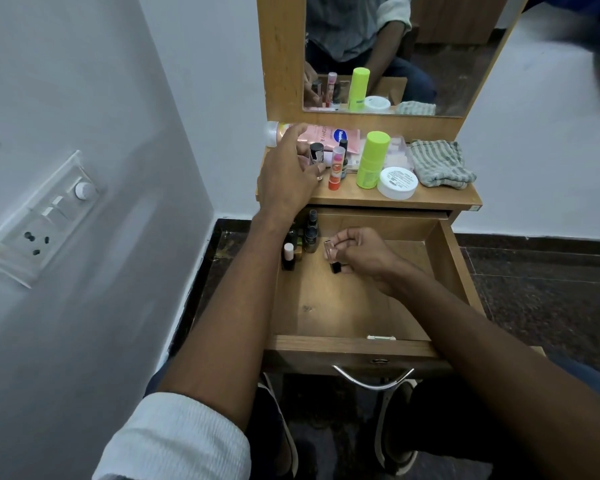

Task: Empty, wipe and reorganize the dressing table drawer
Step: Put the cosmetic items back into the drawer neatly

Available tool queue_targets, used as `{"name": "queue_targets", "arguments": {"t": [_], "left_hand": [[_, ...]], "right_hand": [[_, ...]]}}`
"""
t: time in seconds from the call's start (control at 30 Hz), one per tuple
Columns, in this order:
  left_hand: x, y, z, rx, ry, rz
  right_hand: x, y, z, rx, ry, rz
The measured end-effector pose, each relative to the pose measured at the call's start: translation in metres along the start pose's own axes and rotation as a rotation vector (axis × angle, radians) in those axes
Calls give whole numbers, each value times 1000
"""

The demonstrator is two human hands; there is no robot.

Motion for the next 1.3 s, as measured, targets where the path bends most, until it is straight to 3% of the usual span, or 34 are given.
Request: {"name": "queue_targets", "arguments": {"t": [0.3, 0.5, 0.67, 0.77, 1.0, 1.3], "left_hand": [[17, -18, -36, -28, 18, -128], [3, -32, -67, -54, -195, -52], [-9, -42, -81, -68, -272, 99], [-4, -44, -82, -57, -227, 160], [8, -56, -74, 23, -153, 57], [17, -55, -70, 25, -99, 74]], "right_hand": [[-1, -9, 1, 23, 32, -25], [0, -8, -4, 21, 33, 111], [0, -3, -4, 8, 70, 182], [2, -8, -4, 95, 81, 33], [-20, -28, -4, 267, 93, -355], [-26, -32, -5, 285, 210, -407]]}}
Point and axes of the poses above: each hand's wrist, its own z-axis towards the middle knuckle, its own x-axis out of the back of the hand, y = z × x, the point moved 9 cm from there along z, towards the middle knuckle, and after that the axes turned 11 degrees about x, right-handed, at the moved point
